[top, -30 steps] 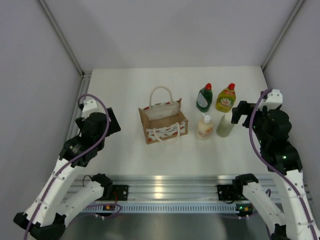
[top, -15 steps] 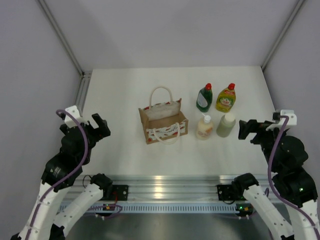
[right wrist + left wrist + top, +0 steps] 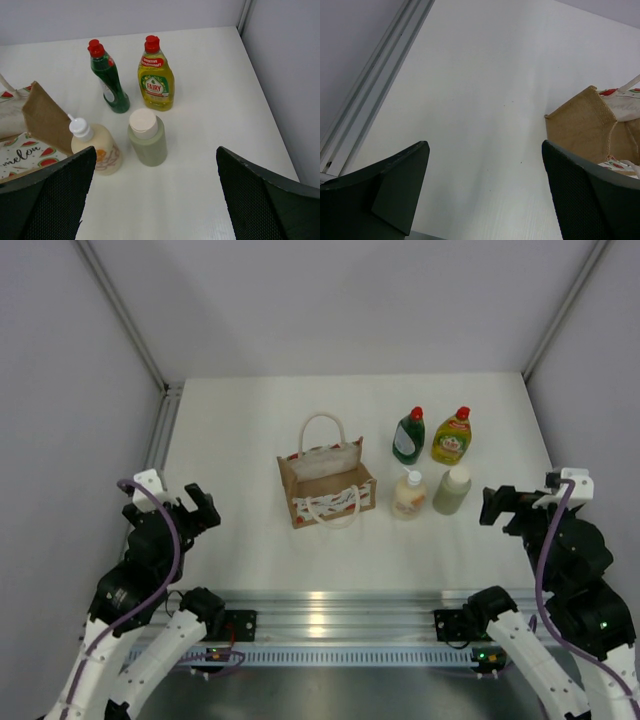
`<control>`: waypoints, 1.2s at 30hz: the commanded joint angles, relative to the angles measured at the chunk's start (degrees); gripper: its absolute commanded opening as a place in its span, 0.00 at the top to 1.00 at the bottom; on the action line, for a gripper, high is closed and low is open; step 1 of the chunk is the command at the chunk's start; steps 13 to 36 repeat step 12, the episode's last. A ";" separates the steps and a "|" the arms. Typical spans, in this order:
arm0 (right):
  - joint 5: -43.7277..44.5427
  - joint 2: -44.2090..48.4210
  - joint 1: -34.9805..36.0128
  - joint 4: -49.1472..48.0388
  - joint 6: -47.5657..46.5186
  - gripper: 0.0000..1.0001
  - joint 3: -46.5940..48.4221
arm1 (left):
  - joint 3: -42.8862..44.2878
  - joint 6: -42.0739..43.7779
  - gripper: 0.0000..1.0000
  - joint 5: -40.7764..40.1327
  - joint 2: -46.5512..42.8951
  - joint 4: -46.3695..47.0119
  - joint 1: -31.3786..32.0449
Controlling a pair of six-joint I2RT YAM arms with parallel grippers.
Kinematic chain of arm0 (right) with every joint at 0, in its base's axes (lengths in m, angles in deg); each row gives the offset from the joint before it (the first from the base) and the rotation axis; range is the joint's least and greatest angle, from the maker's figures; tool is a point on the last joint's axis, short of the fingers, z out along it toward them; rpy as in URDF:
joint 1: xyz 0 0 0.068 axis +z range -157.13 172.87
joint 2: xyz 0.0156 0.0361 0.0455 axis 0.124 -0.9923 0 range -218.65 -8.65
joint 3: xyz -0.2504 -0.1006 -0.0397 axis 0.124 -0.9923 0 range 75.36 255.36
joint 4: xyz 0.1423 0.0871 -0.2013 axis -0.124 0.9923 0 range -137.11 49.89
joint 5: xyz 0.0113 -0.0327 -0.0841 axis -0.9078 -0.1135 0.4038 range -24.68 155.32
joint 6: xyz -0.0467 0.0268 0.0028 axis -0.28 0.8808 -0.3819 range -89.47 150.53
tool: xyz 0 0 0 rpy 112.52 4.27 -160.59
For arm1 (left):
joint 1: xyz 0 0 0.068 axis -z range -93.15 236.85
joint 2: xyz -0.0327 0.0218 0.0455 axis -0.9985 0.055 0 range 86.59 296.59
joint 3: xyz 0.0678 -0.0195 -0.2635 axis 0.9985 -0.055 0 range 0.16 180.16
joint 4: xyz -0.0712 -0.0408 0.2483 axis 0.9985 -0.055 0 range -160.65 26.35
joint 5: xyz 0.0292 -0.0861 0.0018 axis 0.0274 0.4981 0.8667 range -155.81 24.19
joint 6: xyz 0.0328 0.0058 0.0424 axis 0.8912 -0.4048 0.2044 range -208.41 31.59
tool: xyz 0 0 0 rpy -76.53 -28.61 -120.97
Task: Take the personal care products out of the canvas bag
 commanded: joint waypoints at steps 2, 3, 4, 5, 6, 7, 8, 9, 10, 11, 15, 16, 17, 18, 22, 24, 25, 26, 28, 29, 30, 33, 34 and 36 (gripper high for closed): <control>2.11 -0.41 1.42 0.77 -0.50 0.00 -0.76 | -0.07 -0.34 0.02 0.37 0.95 3.47 -0.06; 2.11 -0.42 1.51 0.77 -0.24 0.01 -0.93 | -0.16 -0.25 0.02 0.72 0.95 3.64 -0.06; 2.02 -0.50 1.42 0.68 -0.15 0.00 -0.93 | -0.25 -0.25 0.02 0.81 1.03 3.82 -0.06; 1.94 -0.42 1.51 0.68 -0.15 0.01 -1.02 | -0.51 -0.08 0.02 0.81 0.95 3.82 -0.06; 1.85 -0.50 1.51 0.68 -0.15 0.01 -1.11 | -0.51 0.10 0.02 0.81 0.95 4.08 -0.06; 1.59 -0.59 1.51 0.77 -0.50 0.01 -1.02 | -0.60 0.01 0.02 0.89 0.95 4.17 0.03; 1.41 -0.68 1.60 0.68 -0.68 0.01 -1.02 | -0.60 0.10 0.02 1.07 0.95 4.09 -0.06; 1.41 -0.68 1.60 0.68 -0.59 0.01 -0.93 | -0.69 0.01 0.02 1.16 0.77 4.09 0.03; 1.41 -0.68 1.68 0.68 -0.59 0.01 -0.93 | -0.78 0.10 0.02 1.33 0.68 4.09 -0.06; 1.32 -0.77 1.68 0.68 -0.68 0.01 -0.93 | -0.86 0.10 0.02 1.42 0.60 4.09 0.03; 1.49 -0.86 1.77 0.60 -0.76 0.00 -1.02 | -0.86 0.10 0.02 1.51 0.33 4.09 0.03; 1.49 -0.86 1.77 0.60 -0.76 0.00 -1.02 | -0.86 0.10 0.02 1.51 0.33 4.09 0.03; 1.49 -0.86 1.77 0.60 -0.76 0.00 -1.02 | -0.86 0.10 0.02 1.51 0.33 4.09 0.03; 1.49 -0.86 1.77 0.60 -0.76 0.00 -1.02 | -0.86 0.10 0.02 1.51 0.33 4.09 0.03; 1.49 -0.86 1.77 0.60 -0.76 0.00 -1.02 | -0.86 0.10 0.02 1.51 0.33 4.09 0.03; 1.49 -0.86 1.77 0.60 -0.76 0.00 -1.02 | -0.86 0.10 0.02 1.51 0.33 4.09 0.03; 1.49 -0.86 1.77 0.60 -0.76 0.00 -1.02 | -0.86 0.10 0.02 1.51 0.33 4.09 0.03; 1.49 -0.86 1.77 0.60 -0.76 0.00 -1.02 | -0.86 0.10 0.02 1.51 0.33 4.09 0.03; 1.49 -0.86 1.77 0.60 -0.76 0.00 -1.02 | -0.86 0.10 0.02 1.51 0.33 4.09 0.03; 1.49 -0.86 1.77 0.60 -0.76 0.00 -1.02 | -0.86 0.10 0.02 1.51 0.33 4.09 0.03; 1.49 -0.86 1.77 0.60 -0.76 0.00 -1.02 | -0.86 0.10 0.02 1.51 0.33 4.09 0.03; 1.49 -0.86 1.77 0.60 -0.76 0.00 -1.02 | -0.86 0.10 0.02 1.51 0.33 4.09 0.03; 1.49 -0.86 1.77 0.60 -0.76 0.00 -1.02 | -0.86 0.10 0.02 1.51 0.33 4.09 0.03; 1.49 -0.86 1.77 0.60 -0.76 0.00 -1.02 | -0.86 0.10 0.02 1.51 0.33 4.09 0.03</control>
